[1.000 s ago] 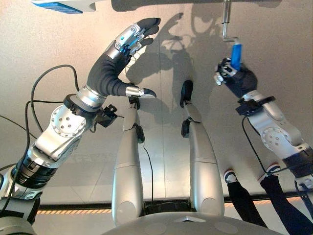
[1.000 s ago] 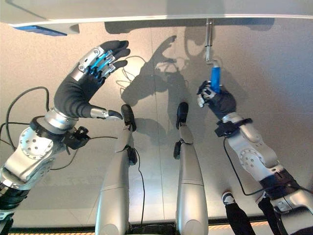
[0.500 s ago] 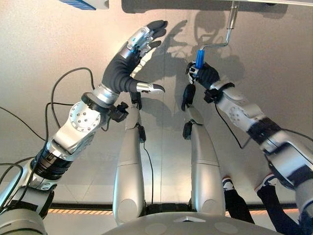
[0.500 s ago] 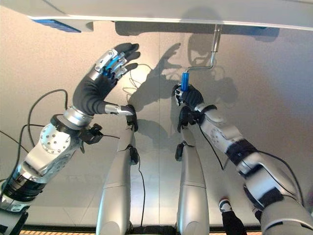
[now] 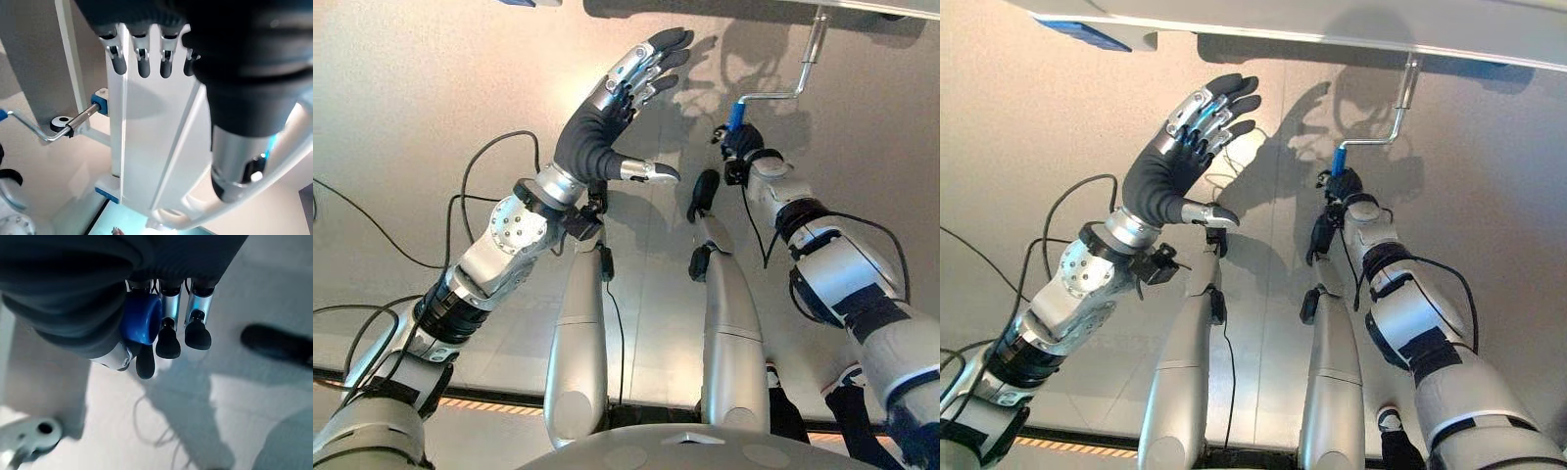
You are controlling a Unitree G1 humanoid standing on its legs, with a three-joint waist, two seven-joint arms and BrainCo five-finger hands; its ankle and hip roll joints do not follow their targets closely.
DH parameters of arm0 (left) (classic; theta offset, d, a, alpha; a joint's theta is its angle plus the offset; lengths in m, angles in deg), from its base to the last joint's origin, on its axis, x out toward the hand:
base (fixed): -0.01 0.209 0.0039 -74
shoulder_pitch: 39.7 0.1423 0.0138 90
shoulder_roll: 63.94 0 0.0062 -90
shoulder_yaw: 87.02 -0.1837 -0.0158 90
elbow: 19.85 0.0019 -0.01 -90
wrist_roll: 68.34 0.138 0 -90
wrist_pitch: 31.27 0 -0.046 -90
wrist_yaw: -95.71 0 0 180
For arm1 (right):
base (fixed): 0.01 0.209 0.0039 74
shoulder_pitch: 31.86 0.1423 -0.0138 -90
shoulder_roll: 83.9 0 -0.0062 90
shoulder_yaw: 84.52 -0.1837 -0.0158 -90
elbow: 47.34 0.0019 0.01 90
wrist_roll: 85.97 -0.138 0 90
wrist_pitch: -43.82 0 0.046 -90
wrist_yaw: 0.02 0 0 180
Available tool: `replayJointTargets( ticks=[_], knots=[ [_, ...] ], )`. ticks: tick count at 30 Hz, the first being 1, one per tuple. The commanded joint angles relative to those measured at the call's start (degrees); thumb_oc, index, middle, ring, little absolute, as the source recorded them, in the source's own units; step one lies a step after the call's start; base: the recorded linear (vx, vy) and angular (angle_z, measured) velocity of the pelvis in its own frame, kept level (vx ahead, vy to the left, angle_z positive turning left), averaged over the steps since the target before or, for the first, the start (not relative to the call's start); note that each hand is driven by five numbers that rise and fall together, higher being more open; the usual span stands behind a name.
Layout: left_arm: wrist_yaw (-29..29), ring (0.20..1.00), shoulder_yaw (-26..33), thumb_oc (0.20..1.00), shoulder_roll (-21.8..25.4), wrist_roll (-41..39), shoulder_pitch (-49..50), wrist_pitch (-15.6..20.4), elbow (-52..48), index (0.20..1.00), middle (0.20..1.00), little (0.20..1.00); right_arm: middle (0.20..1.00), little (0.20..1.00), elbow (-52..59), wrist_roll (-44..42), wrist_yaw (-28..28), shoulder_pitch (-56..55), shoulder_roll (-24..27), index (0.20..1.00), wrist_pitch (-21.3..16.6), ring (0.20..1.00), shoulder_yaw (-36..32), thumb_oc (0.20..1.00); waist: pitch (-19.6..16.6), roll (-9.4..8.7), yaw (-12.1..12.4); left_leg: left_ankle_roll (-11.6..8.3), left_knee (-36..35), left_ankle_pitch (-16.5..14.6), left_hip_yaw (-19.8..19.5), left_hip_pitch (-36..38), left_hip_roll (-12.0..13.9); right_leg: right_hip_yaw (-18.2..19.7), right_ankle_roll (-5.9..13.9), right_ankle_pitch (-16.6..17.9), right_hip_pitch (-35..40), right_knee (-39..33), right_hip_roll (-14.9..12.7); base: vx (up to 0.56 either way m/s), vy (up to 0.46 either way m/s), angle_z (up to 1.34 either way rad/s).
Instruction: Raise the hospital bed
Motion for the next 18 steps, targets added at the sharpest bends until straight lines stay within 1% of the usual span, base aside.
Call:
replayJointTargets(
  ticks=[1,6,7,9,10,11,12,18],
  knots=[
    [0.73,1.000,-0.94,1.000,-0.48,-1.97,0.30,2.68,-7.09,1.000,1.000,1.000,0.200,0.200,-0.64,-0.39,0.32,0.21,2.26,0.200,-0.19,0.200,-0.44,0.200,-1.14,4.19,-0.21,0.84,2.68,-4.92,1.78,1.15,-1.43,-0.33,4.59,1.37,2.87,-3.12,0.11,0.00,0.000,0.00],
    [1.31,1.000,-0.87,1.000,-0.30,-2.05,-0.21,2.98,-6.70,1.000,1.000,1.000,0.200,0.200,-1.65,-4.01,0.59,-2.73,6.67,0.200,-0.74,0.200,-4.56,0.200,-1.14,4.30,-0.76,0.97,2.93,-5.27,1.94,1.34,-1.46,0.05,4.64,1.15,2.70,-2.83,0.21,0.00,0.000,0.00],
    [1.32,1.000,-0.97,1.000,-0.32,-2.06,-0.27,3.00,-6.68,1.000,1.000,1.000,0.200,0.200,-1.60,-4.02,0.60,-2.82,6.73,0.200,-0.74,0.200,-4.63,0.200,-1.14,4.31,-0.68,0.97,2.95,-5.29,1.95,1.36,-1.45,0.05,4.64,1.14,2.72,-2.82,0.21,0.00,0.000,0.00],
    [1.78,1.000,-0.65,1.000,-0.44,-2.54,0.00,3.13,-6.63,1.000,1.000,1.000,0.200,0.200,-0.90,-9.26,0.82,-5.44,8.74,0.200,-1.78,0.200,-8.03,0.200,-1.14,4.21,-1.20,0.99,3.12,-5.45,2.07,1.43,-1.44,0.23,4.68,0.98,2.69,-2.71,0.18,0.00,0.000,0.00],
    [1.78,1.000,-0.67,1.000,-0.45,-2.54,0.00,3.13,-6.62,1.000,1.000,1.000,0.200,0.200,-0.89,-9.26,0.82,-5.46,8.75,0.200,-1.78,0.200,-8.05,0.200,-1.14,4.21,-1.18,0.99,3.12,-5.45,2.07,1.44,-1.43,0.23,4.68,0.98,2.70,-2.72,0.18,0.00,0.000,0.00],
    [2.17,1.000,-0.32,1.000,-0.26,-2.99,0.49,3.16,-6.65,1.000,1.000,1.000,0.200,0.200,-0.54,-12.78,0.49,-7.58,10.19,0.200,-2.60,0.200,-10.39,0.200,-1.14,4.12,-1.65,0.99,3.35,-5.56,2.13,1.41,-1.40,0.33,4.65,0.89,2.62,-2.54,0.23,0.00,0.000,0.00],
    [2.31,1.000,-0.20,1.000,-0.08,-3.13,0.67,3.21,-6.61,1.000,1.000,1.000,0.200,0.200,-0.33,-14.06,0.59,-8.51,10.75,0.200,-2.88,0.200,-11.47,0.200,-1.14,4.10,-1.82,0.97,3.41,-5.62,2.18,1.44,-1.40,0.36,4.64,0.83,2.57,-2.42,0.27,0.00,0.000,0.00],
    [2.86,1.000,0.87,1.000,1.33,-3.80,1.89,3.23,-6.81,1.000,1.000,1.000,0.200,0.200,0.56,-16.62,0.64,-13.19,14.14,0.200,-3.86,0.200,-14.94,0.200,-1.14,3.75,-2.74,0.84,3.52,-5.82,2.38,1.70,-1.30,0.72,4.61,0.75,2.57,-2.44,0.49,0.00,0.000,0.00]
  ],
)
